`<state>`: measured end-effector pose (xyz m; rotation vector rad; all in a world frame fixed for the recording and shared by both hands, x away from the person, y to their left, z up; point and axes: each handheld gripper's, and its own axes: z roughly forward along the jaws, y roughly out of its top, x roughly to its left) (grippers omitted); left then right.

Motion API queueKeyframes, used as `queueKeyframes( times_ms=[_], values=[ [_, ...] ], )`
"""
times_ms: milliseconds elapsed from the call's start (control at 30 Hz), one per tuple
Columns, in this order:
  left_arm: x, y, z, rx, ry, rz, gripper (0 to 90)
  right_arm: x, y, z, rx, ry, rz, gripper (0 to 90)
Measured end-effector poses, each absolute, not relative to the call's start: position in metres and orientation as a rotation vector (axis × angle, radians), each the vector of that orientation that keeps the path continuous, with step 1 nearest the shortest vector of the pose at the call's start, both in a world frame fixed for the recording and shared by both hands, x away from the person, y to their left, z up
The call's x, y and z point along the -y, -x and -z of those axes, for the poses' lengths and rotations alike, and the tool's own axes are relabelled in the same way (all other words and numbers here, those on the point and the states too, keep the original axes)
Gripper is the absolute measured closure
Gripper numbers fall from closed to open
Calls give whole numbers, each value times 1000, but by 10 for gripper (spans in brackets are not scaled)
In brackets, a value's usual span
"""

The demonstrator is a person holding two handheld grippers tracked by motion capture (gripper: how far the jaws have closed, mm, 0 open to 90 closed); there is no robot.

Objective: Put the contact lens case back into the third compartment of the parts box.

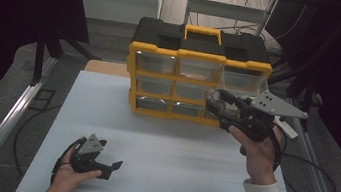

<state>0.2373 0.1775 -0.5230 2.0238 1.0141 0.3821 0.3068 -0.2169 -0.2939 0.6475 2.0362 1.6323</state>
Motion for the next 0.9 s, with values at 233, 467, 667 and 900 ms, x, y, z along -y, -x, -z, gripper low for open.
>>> queueKeyframes(
  times_ms=[233,467,667,900],
  values=[
    [-178,-237,523,-1016,-2025,-380,68,219,-312,282,-2019,-652,-1614,490],
    [-177,-237,523,-1016,-2025,-379,69,223,-318,273,-2002,-667,-1598,490],
    [-178,-238,523,-1017,-2026,-379,69,225,-323,265,-1978,-684,-1594,490],
    [-178,-237,523,-1015,-2029,-381,68,229,-330,260,-1951,-714,-1595,490]
  ],
)
